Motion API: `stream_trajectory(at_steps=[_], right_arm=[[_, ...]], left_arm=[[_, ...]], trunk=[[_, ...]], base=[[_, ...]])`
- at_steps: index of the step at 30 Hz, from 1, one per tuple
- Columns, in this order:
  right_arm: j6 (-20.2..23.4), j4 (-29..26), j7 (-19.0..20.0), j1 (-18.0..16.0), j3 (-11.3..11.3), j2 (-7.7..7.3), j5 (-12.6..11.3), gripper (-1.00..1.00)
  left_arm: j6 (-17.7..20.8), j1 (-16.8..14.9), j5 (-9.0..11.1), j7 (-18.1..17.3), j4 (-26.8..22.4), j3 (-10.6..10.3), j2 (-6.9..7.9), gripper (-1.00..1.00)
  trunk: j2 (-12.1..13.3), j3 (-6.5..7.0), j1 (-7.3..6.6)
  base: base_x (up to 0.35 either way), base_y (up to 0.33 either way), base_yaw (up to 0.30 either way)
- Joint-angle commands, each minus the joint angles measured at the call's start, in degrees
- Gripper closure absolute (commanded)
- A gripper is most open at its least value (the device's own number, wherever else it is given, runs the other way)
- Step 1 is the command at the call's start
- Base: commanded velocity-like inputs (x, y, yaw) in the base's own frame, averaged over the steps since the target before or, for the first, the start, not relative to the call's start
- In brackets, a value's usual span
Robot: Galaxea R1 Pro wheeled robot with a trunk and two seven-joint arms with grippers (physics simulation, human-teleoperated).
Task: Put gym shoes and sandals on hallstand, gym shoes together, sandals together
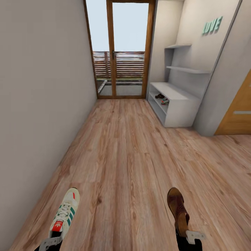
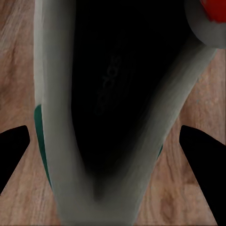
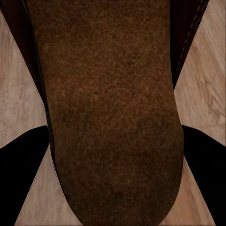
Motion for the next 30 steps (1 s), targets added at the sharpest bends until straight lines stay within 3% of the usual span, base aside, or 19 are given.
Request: stream_trajectory(at_steps=[1,30], right_arm=[[-0.2,0.03,-0.11,-0.05,-0.34,0.02,0.63,1.0],[-0.2,1.69,-0.19,-0.05,-0.34,0.01,0.58,1.0]], left_arm=[[-0.15,-0.05,-0.25,-0.32,-0.01,0.5,-0.01,1.0],[-0.23,-0.05,-0.17,-0.32,-0.01,0.5,-0.01,1.0]], trunk=[[-0.02,-0.05,0.02],[-0.02,-0.05,0.02]], base=[[0.334,0.0,-0.001],[0.334,0.0,0.0]])
